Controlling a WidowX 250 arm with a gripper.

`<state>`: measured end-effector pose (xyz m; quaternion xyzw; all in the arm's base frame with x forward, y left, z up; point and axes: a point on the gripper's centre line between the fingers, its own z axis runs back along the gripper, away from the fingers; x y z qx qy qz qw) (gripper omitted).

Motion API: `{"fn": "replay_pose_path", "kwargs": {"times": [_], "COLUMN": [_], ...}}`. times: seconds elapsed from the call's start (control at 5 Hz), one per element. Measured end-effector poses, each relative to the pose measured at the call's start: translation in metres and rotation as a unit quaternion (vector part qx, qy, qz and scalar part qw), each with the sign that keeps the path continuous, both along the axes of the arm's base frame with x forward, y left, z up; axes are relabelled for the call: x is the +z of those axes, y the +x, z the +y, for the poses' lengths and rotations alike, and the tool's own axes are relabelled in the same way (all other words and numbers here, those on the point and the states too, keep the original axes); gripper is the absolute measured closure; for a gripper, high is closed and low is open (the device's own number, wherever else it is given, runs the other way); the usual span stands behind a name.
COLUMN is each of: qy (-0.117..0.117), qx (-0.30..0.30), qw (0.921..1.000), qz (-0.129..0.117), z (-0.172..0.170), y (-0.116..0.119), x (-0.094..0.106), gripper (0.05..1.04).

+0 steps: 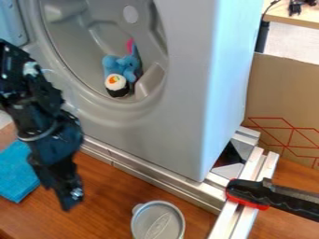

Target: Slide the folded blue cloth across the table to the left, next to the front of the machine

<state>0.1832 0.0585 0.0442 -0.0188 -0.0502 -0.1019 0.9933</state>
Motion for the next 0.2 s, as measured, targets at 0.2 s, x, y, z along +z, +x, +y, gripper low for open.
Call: {"fn": "replay_pose_path", "kwargs": {"times": [0.2], "qy": [-0.014], "qx": [-0.016], "qw": [0.9996], "qz": [-0.015], "z": [-0.0388], "y": [0.0045], "x": [0.0167], "gripper": [0.085]}}
